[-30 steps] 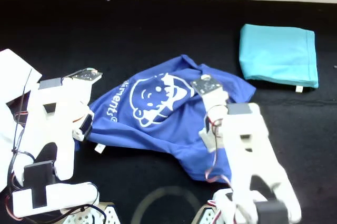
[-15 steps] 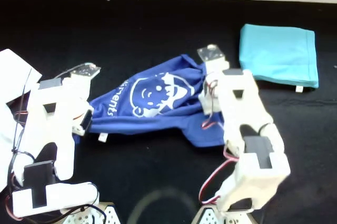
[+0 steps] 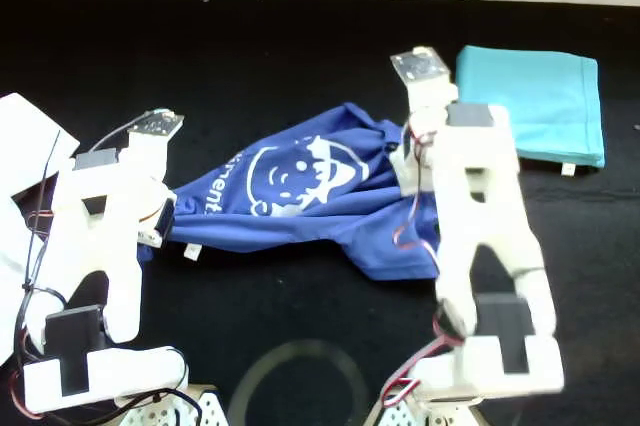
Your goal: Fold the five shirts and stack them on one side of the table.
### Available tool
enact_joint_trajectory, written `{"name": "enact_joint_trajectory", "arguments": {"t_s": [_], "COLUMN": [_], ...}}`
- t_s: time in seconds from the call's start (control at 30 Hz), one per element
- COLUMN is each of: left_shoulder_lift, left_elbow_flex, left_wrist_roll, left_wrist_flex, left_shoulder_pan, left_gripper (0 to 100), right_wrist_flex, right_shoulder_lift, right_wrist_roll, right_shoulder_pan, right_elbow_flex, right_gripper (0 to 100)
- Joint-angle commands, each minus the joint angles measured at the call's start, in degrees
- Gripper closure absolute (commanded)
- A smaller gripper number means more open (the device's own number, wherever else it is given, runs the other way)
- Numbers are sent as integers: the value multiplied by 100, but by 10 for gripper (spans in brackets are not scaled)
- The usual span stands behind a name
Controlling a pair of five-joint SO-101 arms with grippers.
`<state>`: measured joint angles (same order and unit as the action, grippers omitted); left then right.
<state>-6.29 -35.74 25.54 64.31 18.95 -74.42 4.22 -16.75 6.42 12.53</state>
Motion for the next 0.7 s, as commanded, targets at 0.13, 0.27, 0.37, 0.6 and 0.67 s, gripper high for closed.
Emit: {"name": "enact_joint_trajectory", "arguments": {"t_s": [0.13,0.27,0.37,0.6,0.67], "left_shoulder_lift": [-66,-84,-92,-92,-92], "left_elbow_flex": [101,84,75,84,75], "left_wrist_roll": [-26,-26,-18,-18,-18], "left_wrist_flex": [-53,-26,-18,-9,53], "left_shoulder_pan": [-22,-22,-13,-13,-13], "left_gripper": [991,991,991,991,991], "right_wrist_flex": [127,971,1490,2273,2281], "right_shoulder_lift": [1895,1982,1666,426,92], "right_wrist_roll": [0,9,18,35,44], "right_shoulder_pan": [998,1402,1464,1358,1200], "right_elbow_flex": [2396,3398,3582,2993,2554], "right_gripper": [872,872,872,872,872]}}
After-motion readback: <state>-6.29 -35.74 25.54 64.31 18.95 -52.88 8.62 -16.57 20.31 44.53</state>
